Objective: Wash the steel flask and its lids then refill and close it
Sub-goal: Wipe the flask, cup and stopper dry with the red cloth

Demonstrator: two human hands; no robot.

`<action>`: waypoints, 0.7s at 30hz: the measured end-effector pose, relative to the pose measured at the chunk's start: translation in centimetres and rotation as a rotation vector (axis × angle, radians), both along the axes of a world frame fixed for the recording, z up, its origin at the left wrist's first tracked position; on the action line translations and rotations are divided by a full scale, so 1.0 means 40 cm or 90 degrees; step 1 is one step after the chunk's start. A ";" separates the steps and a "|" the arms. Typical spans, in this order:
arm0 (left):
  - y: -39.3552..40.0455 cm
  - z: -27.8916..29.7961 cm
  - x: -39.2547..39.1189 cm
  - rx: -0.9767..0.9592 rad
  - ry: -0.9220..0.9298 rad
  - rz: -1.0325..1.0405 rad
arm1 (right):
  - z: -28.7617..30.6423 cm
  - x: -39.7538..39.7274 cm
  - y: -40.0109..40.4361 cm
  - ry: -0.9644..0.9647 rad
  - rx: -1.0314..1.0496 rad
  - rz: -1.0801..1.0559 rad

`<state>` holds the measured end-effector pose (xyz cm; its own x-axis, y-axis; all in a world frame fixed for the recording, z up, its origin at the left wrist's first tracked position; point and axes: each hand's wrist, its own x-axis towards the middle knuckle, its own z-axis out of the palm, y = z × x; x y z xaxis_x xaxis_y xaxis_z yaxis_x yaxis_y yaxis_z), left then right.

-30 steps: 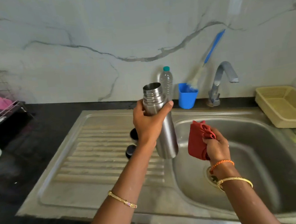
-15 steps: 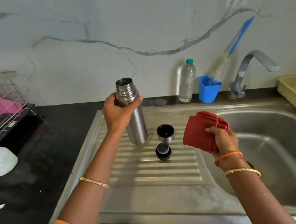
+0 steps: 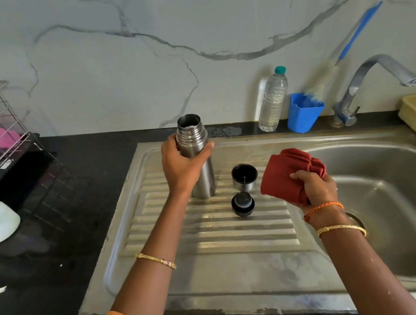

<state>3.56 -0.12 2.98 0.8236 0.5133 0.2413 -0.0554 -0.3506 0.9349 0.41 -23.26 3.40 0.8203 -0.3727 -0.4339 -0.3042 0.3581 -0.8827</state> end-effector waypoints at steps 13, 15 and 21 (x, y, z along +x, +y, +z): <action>-0.040 -0.013 -0.042 -0.045 -0.031 0.100 | -0.011 -0.035 -0.008 0.025 0.028 -0.018; -0.093 0.005 -0.089 0.021 -0.172 0.179 | -0.003 -0.035 -0.022 0.022 0.023 -0.016; -0.277 -0.022 -0.164 0.373 -0.047 -0.131 | 0.003 -0.034 -0.067 0.018 0.014 -0.011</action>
<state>-2.98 -11.18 2.11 0.8616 0.1115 0.4953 -0.2334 -0.7794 0.5814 -0.95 -25.92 3.51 0.8012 -0.3770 -0.4647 -0.3224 0.3822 -0.8660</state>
